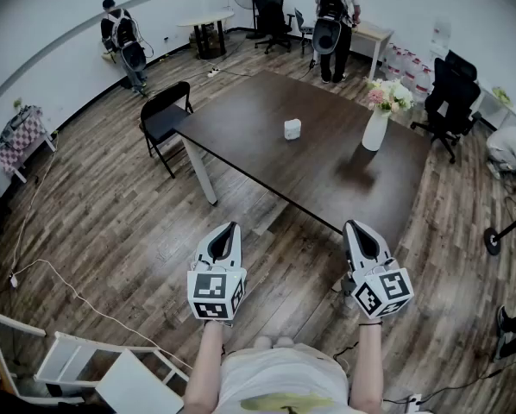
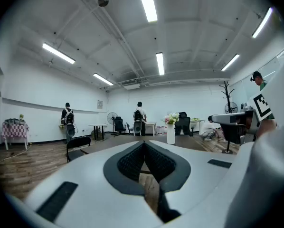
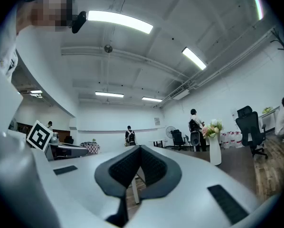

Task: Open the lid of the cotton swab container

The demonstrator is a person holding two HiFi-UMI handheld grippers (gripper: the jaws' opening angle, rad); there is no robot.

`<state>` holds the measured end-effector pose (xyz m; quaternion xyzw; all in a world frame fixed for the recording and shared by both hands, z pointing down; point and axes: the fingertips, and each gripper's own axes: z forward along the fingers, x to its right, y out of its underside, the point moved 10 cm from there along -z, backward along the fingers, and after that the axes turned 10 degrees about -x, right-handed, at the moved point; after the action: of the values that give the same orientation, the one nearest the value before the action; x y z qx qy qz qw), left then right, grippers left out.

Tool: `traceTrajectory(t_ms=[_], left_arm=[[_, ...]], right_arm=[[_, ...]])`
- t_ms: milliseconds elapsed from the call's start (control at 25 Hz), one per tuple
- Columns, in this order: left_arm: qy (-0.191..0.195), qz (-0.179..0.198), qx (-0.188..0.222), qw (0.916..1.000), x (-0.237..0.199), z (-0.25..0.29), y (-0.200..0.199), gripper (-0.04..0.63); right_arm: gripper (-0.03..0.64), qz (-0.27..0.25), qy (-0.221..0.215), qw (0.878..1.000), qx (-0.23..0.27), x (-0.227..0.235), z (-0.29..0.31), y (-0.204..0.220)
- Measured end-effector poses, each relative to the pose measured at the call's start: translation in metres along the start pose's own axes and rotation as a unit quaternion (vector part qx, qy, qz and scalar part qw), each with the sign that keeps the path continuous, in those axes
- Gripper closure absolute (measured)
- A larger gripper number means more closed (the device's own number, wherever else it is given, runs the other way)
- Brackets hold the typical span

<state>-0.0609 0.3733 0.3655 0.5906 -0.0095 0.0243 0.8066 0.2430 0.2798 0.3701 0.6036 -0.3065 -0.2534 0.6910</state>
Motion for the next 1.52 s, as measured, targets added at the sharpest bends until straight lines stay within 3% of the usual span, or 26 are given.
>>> traceTrajectory(t_ms=[880, 1520], left_arm=[[-0.006, -0.003, -0.026, 0.9996, 0.025, 0.021, 0.005, 0.572], [0.010, 0.002, -0.033, 0.9994, -0.010, 0.117, -0.015, 0.572]], right_arm=[[0.597, 0.040, -0.020, 0.999, -0.011, 0.036, 0.015, 0.014], [0.597, 0.054, -0.021, 0.998, -0.027, 0.077, 0.105, 0.017]])
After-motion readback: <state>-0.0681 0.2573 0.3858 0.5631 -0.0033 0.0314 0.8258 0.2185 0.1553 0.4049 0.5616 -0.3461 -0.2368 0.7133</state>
